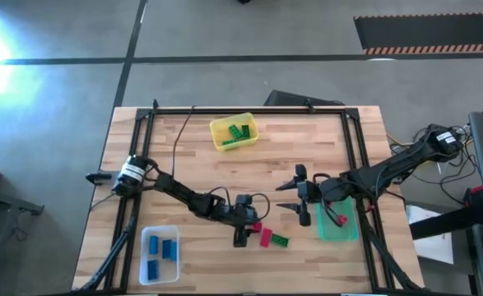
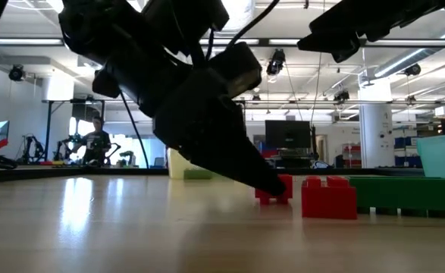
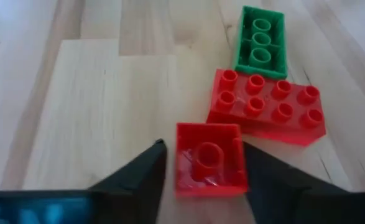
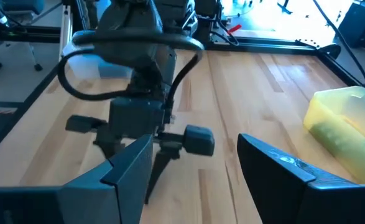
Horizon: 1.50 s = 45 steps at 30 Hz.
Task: Sort & place blocks by color
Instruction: Put the red game piece into the green bin
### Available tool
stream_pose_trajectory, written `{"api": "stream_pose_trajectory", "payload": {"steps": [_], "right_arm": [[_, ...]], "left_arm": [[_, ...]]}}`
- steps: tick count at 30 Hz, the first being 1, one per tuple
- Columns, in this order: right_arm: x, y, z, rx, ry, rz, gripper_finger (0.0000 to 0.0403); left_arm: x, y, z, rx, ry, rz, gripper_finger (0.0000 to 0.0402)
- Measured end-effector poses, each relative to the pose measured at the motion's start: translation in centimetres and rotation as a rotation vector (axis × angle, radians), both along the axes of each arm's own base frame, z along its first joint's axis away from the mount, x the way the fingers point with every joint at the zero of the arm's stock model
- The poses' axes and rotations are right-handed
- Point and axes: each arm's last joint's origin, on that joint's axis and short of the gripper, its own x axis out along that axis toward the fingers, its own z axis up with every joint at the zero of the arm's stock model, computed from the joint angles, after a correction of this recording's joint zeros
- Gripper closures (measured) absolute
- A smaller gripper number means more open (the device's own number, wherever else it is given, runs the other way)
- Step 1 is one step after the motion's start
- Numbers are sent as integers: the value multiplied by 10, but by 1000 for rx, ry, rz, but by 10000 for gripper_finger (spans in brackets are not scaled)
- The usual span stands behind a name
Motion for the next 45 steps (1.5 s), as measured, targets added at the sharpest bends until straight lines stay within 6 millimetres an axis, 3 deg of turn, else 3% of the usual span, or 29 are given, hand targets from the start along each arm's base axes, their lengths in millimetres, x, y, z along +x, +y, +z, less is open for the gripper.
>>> {"api": "stream_pose_trajectory", "payload": {"steps": [3, 5, 9, 14, 18, 30, 36, 42, 45], "right_arm": [[0, 0, -1, -16, 2, 5, 179], [0, 0, -3, -20, -2, 7, 179], [3, 1, -4, -58, -56, 26, 179], [12, 5, -7, -135, -100, 54, 179], [20, 8, -5, -229, -168, 82, 179], [43, 20, -6, -517, -206, 138, 179], [58, 23, 16, -737, -258, 94, 179], [66, 24, 27, -708, -316, -32, 180], [64, 23, 18, -670, -346, -61, 183]], "left_arm": [[-6, 2, 4, 31, -6, 2, 282], [-13, 6, 8, 69, -5, 9, 282], [-22, 15, 43, 112, -99, 79, 282], [-37, 22, 90, 62, -286, 113, 282], [-52, 25, 113, 9, -372, 125, 282], [-80, 33, 112, -270, -657, 189, 282], [-80, 39, 119, -475, -715, 311, 282], [-83, 42, 133, -526, -868, 375, 282], [-85, 43, 137, -467, -920, 371, 282]]}}
